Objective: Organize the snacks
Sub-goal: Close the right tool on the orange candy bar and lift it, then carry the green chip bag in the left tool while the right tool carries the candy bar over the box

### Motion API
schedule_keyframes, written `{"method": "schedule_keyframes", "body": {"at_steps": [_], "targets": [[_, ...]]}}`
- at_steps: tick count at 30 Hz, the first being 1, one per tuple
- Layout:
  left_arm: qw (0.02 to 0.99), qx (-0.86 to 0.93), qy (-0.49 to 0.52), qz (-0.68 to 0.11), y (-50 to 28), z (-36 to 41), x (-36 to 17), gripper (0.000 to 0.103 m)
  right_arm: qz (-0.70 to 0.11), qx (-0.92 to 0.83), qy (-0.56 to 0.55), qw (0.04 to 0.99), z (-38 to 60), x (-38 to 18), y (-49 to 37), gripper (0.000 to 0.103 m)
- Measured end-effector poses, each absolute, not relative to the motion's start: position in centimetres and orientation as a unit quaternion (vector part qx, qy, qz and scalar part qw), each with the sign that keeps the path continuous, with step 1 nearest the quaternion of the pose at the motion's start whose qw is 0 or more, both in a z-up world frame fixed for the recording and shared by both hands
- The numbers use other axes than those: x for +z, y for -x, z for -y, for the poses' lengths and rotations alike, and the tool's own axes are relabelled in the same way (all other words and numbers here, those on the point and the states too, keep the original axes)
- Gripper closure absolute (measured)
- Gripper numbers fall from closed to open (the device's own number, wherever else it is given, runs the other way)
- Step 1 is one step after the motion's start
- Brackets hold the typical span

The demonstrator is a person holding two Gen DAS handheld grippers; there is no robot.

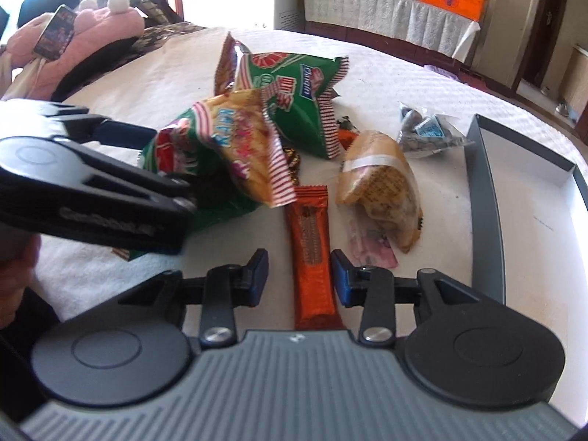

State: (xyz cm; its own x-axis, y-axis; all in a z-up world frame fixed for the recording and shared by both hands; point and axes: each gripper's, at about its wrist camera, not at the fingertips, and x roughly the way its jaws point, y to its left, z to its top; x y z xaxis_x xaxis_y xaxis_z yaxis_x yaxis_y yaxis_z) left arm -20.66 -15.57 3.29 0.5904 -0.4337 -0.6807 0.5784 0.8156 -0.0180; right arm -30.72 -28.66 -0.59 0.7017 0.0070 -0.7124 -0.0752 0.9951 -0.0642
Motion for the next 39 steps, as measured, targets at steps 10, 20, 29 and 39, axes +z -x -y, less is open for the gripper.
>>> {"method": "schedule_keyframes", "body": {"at_steps": [10, 20, 29, 39], "targets": [[0.882, -0.3, -0.151, -0.331, 21.8, 17.1, 2.7, 0.021, -0.387, 0.017, 0.038, 0.921, 29.2, 0.2, 32.5, 0.079], [0.898, -0.291, -0.134, -0.301, 22.6, 16.4, 4.5, 0.024, -0.352, 0.013, 0.029, 0.936, 29.9, 1.8, 34.6, 0.079], [0.915, -0.256, -0.1, -0.295, 22.2, 14.8, 5.9, 0.024, -0.317, 0.007, 0.025, 0.948, 30.2, 3.0, 35.3, 0.079], [0.923, -0.243, -0.089, -0.285, 22.5, 14.5, 6.9, 0.024, -0.255, 0.006, 0.001, 0.967, 31.1, 5.0, 36.4, 0.079]]}}
